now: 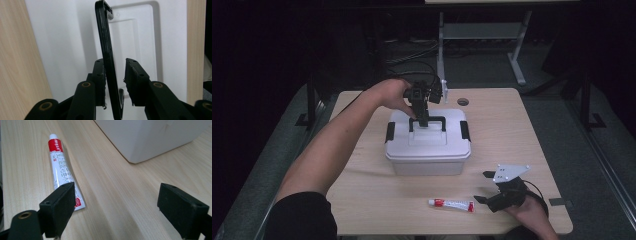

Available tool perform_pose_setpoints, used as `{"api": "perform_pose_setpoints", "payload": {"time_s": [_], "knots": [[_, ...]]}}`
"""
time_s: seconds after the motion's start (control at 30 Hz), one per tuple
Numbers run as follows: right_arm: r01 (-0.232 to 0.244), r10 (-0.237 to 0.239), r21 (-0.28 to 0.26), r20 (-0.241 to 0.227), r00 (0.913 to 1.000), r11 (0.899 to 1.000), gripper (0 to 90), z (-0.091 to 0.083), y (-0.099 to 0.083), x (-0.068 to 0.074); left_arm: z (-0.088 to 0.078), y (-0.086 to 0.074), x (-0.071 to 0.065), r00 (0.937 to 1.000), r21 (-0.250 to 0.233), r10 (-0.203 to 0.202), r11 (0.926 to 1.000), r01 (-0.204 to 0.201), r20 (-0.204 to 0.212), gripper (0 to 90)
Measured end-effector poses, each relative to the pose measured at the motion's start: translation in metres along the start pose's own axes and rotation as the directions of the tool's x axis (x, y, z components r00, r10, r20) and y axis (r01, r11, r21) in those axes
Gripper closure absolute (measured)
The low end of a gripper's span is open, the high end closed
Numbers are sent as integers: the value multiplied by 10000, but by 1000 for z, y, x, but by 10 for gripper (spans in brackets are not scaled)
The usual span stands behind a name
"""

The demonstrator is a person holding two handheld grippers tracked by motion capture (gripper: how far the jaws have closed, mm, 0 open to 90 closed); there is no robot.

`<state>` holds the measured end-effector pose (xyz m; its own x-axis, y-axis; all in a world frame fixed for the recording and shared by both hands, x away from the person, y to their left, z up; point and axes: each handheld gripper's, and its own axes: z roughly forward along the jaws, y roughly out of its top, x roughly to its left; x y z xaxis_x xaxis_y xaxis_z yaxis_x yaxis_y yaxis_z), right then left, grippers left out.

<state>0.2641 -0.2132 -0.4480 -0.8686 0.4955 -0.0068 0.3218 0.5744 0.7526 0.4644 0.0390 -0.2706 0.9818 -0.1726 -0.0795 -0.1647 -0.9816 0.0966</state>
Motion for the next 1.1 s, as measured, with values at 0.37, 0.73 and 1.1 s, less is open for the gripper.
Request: {"api": "perform_pose_setpoints", "payload": {"time_s": [0.37,0.73,1.1], "knots": [[29,-29,51,1,10000,10000,147,1,1,1,1,1,-2,9999,64,-107,9999,107,-4,793],[60,-60,74,2,10000,10000,148,2,1,1,-1,2,-2,9991,113,-422,9990,421,81,820],[133,-133,187,5,9999,9997,147,3,2,2,-1,2,-3,9979,130,-639,9979,639,35,827]]}}
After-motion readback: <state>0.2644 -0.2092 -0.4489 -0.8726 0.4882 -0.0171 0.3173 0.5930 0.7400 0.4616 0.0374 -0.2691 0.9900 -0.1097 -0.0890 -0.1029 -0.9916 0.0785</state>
